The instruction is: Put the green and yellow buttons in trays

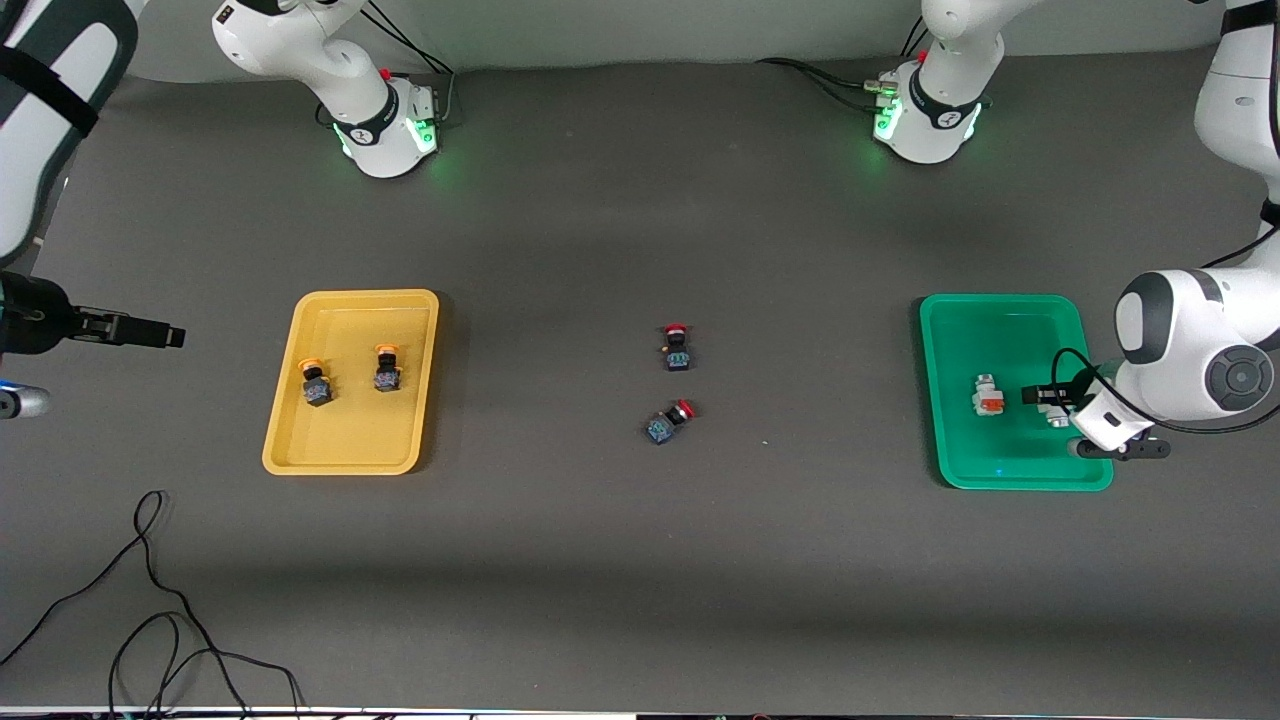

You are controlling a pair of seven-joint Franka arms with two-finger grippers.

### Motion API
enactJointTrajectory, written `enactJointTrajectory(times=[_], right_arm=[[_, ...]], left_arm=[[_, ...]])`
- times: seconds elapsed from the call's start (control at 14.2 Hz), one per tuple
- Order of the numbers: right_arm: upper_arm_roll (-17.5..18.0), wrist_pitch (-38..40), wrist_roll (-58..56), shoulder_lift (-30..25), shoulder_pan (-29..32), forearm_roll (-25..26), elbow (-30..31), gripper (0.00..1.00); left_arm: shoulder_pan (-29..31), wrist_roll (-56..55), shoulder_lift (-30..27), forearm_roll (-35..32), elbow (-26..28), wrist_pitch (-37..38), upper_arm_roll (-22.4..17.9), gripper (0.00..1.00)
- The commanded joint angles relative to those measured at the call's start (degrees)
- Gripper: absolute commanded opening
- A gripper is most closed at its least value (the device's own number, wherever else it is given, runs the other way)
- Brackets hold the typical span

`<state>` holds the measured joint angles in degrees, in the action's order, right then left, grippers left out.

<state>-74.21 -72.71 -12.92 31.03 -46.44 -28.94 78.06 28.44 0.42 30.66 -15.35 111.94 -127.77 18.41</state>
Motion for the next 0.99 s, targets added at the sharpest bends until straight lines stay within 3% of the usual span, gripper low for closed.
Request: enactJointTrajectory(times=[0.0,0.07,0.21,0.42,0.64,0.78,0.92], right_arm=[[5.63,4.23,1.23,-1.41,6.15,0.63,-6.4,1.0],[6.96,5.2,1.31,-2.1,8.19,0.63,-8.69,1.0],[6.18,5.12,1.31,-3.07,8.12,0.55,-8.71,1.0],[8.62,3.55,2.01,-7.19,8.47,2.81,-7.67,1.0],[23.79,-3.2,9.2,-18.16,10.83,15.89,-0.04,1.0],[30.58,-4.54,10.89,-21.17,13.82,18.99,2.53,1.0],[37.43,-4.54,10.98,-22.32,18.11,20.05,2.8,1.0]], left_arm=[[-1.1,0.28,-2.27,-0.91,-0.58,3.21,-0.66,1.0],[-1.1,0.37,-2.62,-0.91,-1.28,4.88,-0.57,1.0],[-0.93,2.46,-4.89,-0.82,-4.17,9.96,-0.31,1.0],[-1.01,6.6,-10.51,2.25,-14.0,27.6,0.57,1.0],[-1.1,9.33,-16.75,4.71,-21.22,37.74,1.45,1.0],[-1.97,9.51,-21.58,7.61,-23.08,41.01,1.46,1.0],[-7.22,9.25,-25.89,8.76,-23.08,42.77,-0.82,1.0]])
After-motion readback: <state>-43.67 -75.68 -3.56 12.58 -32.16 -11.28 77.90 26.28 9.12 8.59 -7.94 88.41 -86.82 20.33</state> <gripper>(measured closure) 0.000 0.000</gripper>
